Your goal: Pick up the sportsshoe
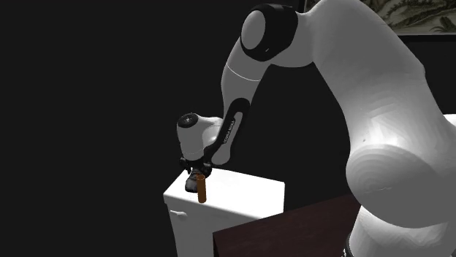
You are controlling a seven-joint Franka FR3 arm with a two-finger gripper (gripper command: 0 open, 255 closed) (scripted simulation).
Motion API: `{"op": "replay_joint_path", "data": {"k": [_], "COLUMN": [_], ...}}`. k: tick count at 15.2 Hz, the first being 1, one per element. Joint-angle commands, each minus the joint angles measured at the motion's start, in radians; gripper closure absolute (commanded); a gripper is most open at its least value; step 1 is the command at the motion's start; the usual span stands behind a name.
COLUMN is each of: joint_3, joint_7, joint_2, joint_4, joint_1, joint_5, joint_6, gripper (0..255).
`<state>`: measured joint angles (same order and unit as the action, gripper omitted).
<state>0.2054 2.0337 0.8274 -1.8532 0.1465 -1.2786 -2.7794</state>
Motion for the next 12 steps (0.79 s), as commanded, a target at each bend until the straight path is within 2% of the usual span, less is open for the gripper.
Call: {"op": "replay_joint_path", "data": {"k": [1,12], "joint_3": [0.011,0.086], "joint_7": [-0.017,-0.131], "joint_2": [-0.024,-0.157], "joint_4": [-0.016,-0.096], "joint_1": [-0.008,-0.067], "joint_5": [0.016,0.127], "joint_6": [0.008,0.057], "gripper": [255,255]}}
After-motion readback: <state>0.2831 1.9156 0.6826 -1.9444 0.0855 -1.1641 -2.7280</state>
